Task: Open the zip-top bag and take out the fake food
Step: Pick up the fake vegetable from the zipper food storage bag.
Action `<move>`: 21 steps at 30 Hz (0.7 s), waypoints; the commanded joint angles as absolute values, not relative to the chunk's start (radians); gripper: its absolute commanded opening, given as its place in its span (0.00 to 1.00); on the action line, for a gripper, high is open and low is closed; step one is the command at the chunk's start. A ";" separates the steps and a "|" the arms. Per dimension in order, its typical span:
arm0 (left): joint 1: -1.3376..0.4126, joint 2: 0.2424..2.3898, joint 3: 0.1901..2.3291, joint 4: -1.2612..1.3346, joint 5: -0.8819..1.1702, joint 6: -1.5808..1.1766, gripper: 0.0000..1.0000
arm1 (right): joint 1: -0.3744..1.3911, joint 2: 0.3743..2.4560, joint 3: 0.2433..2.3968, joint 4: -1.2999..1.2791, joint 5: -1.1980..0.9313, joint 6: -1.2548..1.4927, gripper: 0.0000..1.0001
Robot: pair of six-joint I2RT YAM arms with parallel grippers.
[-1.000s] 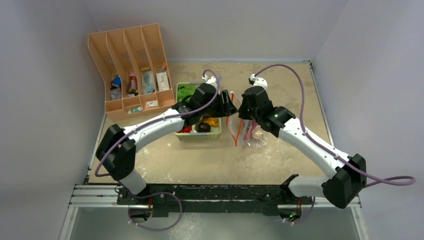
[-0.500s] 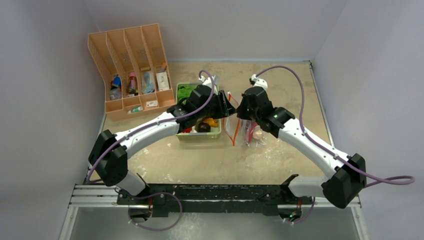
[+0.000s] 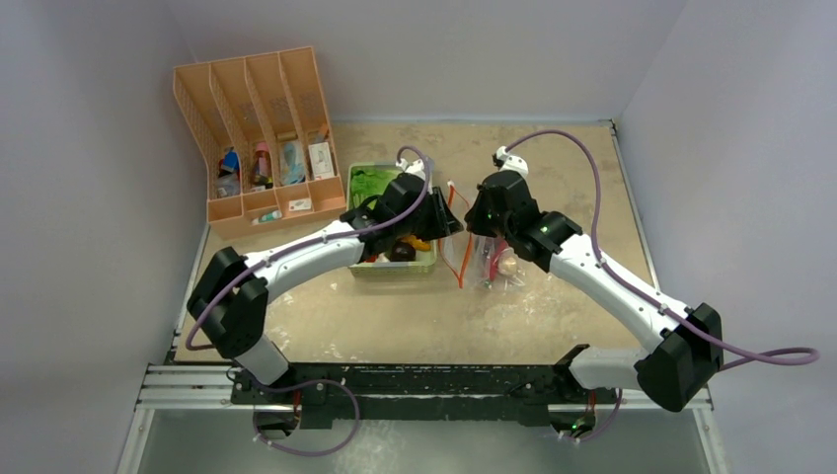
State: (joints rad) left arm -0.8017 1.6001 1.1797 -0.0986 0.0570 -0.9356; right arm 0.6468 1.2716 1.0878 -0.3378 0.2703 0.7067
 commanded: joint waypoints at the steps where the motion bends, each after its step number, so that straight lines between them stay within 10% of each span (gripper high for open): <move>1: -0.813 1.648 1.235 -0.122 0.080 -0.930 0.23 | 0.643 1.250 1.095 -0.292 0.272 0.704 0.00; 21: -0.860 1.872 1.254 0.033 -0.002 -0.972 0.42 | 0.640 1.165 1.053 -0.246 0.236 0.713 0.02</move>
State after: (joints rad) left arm -0.8627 1.8568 1.2060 0.0067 0.0257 -0.9531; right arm 0.6456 1.1908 1.0691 -0.2989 0.2489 0.7052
